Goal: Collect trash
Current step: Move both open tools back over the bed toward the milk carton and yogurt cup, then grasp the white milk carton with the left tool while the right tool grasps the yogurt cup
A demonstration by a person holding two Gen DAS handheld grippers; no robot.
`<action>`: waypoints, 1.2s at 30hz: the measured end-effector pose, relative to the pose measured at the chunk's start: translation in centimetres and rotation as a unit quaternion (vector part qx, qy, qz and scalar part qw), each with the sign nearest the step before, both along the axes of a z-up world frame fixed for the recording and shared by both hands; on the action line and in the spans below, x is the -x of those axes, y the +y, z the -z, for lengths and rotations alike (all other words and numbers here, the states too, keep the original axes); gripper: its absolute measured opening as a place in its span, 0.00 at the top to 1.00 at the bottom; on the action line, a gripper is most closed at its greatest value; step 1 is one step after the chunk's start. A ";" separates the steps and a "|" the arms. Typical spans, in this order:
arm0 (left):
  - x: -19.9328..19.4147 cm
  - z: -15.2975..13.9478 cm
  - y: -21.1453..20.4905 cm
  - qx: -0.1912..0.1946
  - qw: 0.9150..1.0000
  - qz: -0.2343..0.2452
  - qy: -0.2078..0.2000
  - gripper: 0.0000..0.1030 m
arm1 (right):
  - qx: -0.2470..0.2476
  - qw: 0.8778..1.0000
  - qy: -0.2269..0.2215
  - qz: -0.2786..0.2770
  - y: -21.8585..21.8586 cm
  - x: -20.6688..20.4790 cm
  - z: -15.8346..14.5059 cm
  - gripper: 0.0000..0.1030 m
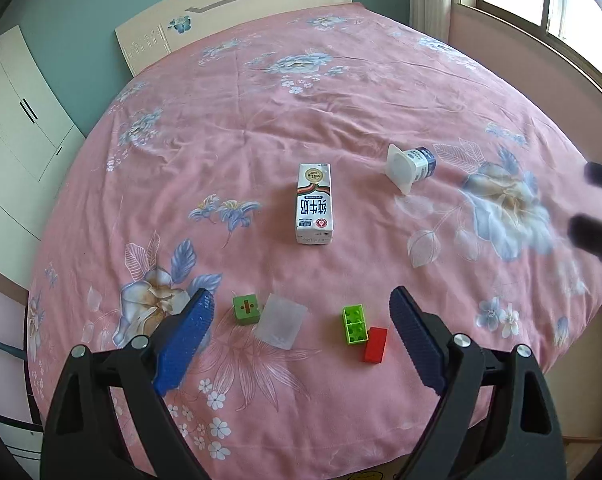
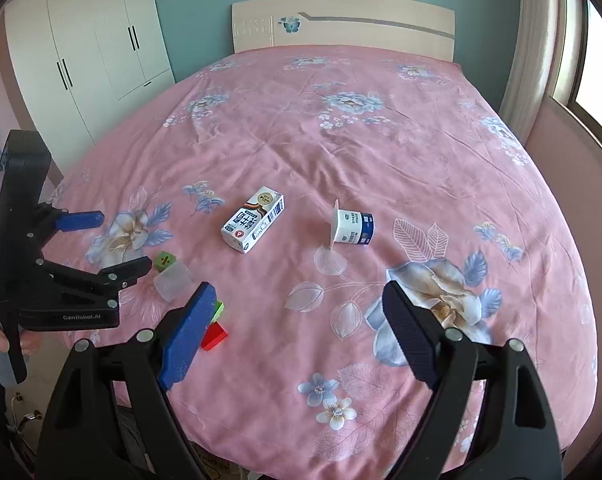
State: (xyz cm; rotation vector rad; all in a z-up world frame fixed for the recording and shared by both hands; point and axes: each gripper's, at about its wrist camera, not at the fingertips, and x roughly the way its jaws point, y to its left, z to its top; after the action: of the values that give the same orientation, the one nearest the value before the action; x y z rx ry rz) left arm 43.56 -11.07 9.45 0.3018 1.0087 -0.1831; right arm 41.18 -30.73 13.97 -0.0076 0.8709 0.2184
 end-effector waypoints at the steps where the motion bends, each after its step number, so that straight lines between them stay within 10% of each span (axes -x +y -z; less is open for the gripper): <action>1: -0.7 0.4 -0.5 0.000 1.000 0.002 0.003 0.12 | -0.002 1.000 0.001 0.002 -0.2 -0.9 0.2 0.19; 21: -13.3 10.4 -3.4 -0.011 0.998 -0.006 0.068 0.11 | -0.021 0.995 0.088 0.028 -2.2 -18.7 11.4 0.19; 36: -18.0 16.1 -3.6 0.006 0.996 -0.008 0.089 0.13 | -0.006 0.989 0.141 0.040 -1.8 -24.7 19.3 0.19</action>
State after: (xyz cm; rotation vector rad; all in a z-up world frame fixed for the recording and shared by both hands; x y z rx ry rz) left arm 61.54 -14.71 -6.62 0.2683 1.1865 -0.2039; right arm 65.90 -32.48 -5.31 0.0702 1.1492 0.1513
